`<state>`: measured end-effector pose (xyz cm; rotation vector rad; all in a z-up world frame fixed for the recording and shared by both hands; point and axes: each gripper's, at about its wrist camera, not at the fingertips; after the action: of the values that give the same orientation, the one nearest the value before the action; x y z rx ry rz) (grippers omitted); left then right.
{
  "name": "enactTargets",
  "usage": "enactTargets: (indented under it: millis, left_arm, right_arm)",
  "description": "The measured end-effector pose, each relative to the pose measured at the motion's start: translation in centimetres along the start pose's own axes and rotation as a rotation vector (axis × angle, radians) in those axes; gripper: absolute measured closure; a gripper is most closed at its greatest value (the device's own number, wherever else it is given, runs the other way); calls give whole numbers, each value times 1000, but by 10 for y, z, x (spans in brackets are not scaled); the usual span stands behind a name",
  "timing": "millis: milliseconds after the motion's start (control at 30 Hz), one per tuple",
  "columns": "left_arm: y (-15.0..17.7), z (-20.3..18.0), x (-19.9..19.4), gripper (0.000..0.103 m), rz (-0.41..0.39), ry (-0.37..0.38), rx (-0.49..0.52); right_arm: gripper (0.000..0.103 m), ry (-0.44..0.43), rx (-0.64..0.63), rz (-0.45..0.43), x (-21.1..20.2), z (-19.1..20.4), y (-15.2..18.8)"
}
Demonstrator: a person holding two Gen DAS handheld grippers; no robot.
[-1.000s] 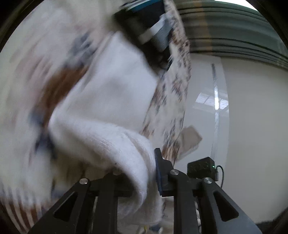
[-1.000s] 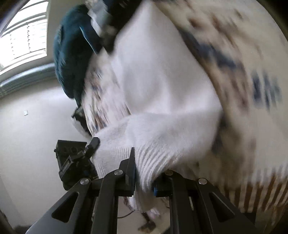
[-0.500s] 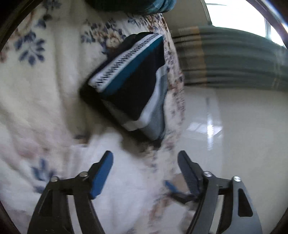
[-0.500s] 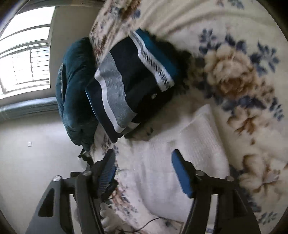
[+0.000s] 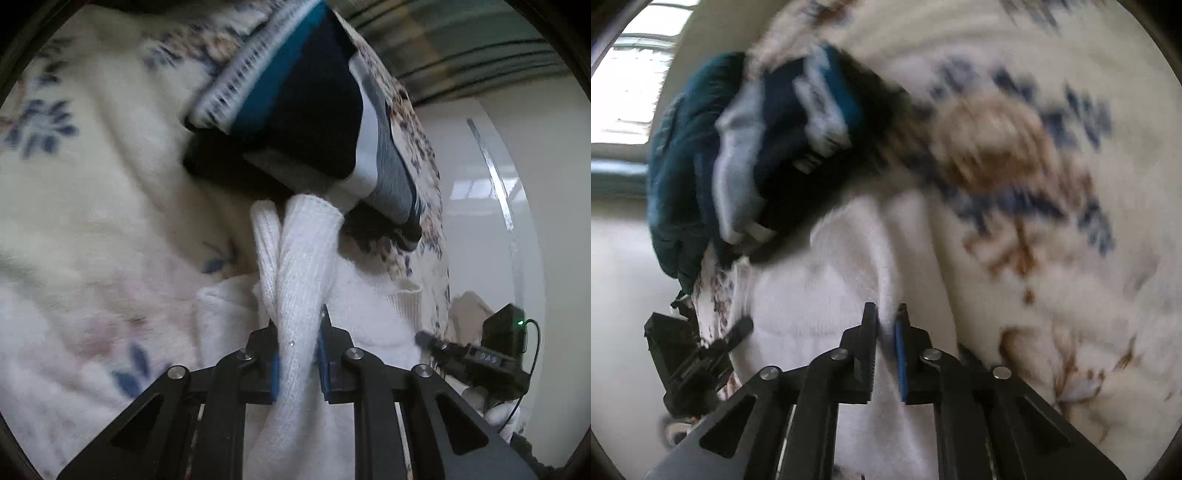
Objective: Fold small clothes
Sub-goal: 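Pinch the sweater end with the left gripper while the right gripper pinches it too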
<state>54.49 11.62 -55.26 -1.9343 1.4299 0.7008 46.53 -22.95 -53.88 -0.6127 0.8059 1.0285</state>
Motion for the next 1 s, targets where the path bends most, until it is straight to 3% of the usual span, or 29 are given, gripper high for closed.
enactTargets:
  millis: [100, 200, 333, 367, 433, 467, 500, 567, 633, 667, 700, 733, 767, 800, 833, 900, 1000]
  left_arm:
    - [-4, 18, 6, 90, -1, -44, -50]
    - [-7, 47, 24, 90, 32, -87, -111]
    - [-8, 47, 26, 88, 61, -62, -115]
    - [-10, 42, 24, 83, 63, -65, -115]
    - [-10, 30, 19, 62, 55, -58, -114]
    - [-11, 23, 14, 32, 44, -40, -109]
    - [-14, 20, 15, 18, 35, -30, -106]
    - [-21, 15, 20, 18, 28, -17, -93]
    - [-31, 12, 40, 18, 47, -49, -88]
    - [-34, 11, 48, 21, 52, -63, -81]
    - [-38, 12, 59, 35, 65, -82, -72]
    - [-40, 8, 68, 59, 75, -85, -60]
    - [-42, 8, 74, 90, 88, -103, -51]
    - [-43, 4, 75, 90, 90, -115, -46]
    - [-43, 1, 72, 90, 65, -111, -39]
    - [-45, 1, 64, 92, 22, -130, -41]
    - [-45, 17, 68, 94, 25, -147, -70]
  right_arm:
    - [96, 58, -79, 0, -4, 19, -13]
    - [97, 158, -74, 14, 17, 14, -33]
    - [97, 219, -66, 118, 50, 2, -50]
    - [95, 212, -74, 159, 54, 3, -51]
    - [86, 166, -63, 164, 45, 5, -51]
    - [72, 138, -64, 162, 40, 5, -51]
    - [54, 119, -70, 149, 33, 5, -50]
    - [43, 118, -92, 107, 22, 5, -50]
    - [41, 96, -97, 125, 29, 3, -55]
    - [40, 88, -92, 139, 35, 1, -57]
    - [40, 81, -88, 161, 44, 1, -59]
    - [40, 80, -88, 183, 55, 0, -60]
    - [48, 78, -97, 187, 63, 2, -62]
    - [78, 81, -123, 165, 61, 8, -62]
    - [86, 112, -165, 126, 58, 14, -63]
    - [94, 137, -205, 61, 50, 23, -65]
    - [96, 209, -165, -23, 42, 11, -78]
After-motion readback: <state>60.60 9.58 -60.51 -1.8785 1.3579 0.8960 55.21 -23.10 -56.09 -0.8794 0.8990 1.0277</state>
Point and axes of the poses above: each gripper's, at about its wrist camera, not at the fingertips, and x roughly the way its jaws point, z to its left, y to its underside, and after that the axes turned 2 degrees about -y, right-handed
